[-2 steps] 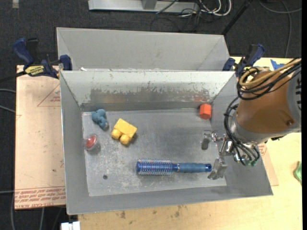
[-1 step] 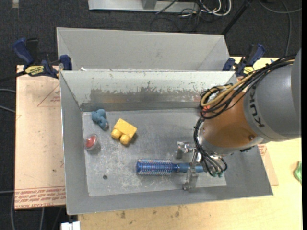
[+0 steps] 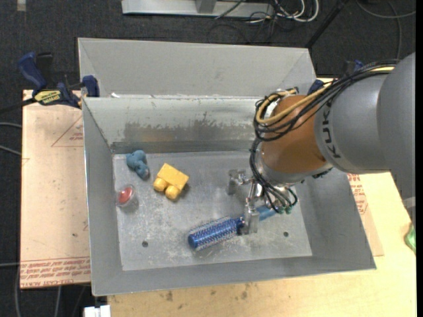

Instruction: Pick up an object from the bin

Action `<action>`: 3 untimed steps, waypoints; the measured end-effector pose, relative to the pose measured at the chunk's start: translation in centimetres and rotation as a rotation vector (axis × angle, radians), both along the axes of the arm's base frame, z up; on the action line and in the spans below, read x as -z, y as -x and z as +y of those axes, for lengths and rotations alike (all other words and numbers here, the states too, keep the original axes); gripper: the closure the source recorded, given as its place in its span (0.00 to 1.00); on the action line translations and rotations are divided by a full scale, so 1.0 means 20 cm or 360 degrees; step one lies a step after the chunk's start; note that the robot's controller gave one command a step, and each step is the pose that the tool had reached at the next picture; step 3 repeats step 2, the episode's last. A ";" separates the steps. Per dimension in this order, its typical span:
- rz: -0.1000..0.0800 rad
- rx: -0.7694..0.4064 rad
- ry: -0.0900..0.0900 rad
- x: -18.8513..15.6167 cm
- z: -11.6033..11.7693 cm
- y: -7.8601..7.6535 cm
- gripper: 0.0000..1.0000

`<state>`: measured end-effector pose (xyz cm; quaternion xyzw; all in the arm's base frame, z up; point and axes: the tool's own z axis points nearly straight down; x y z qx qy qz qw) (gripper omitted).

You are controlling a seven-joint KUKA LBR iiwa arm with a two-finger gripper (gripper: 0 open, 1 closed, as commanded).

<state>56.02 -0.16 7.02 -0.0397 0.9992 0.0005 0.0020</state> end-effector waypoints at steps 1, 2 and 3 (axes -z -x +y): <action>0.0004 0.0000 0.0002 0.00 -0.01 0.01 1.00; -0.0011 -0.0019 0.0002 -0.94 0.05 -0.03 1.00; -0.0011 -0.0019 0.0002 -0.94 0.05 -0.03 1.00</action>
Offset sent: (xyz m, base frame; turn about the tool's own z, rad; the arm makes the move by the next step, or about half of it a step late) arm 0.0000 0.0000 0.0000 0.0000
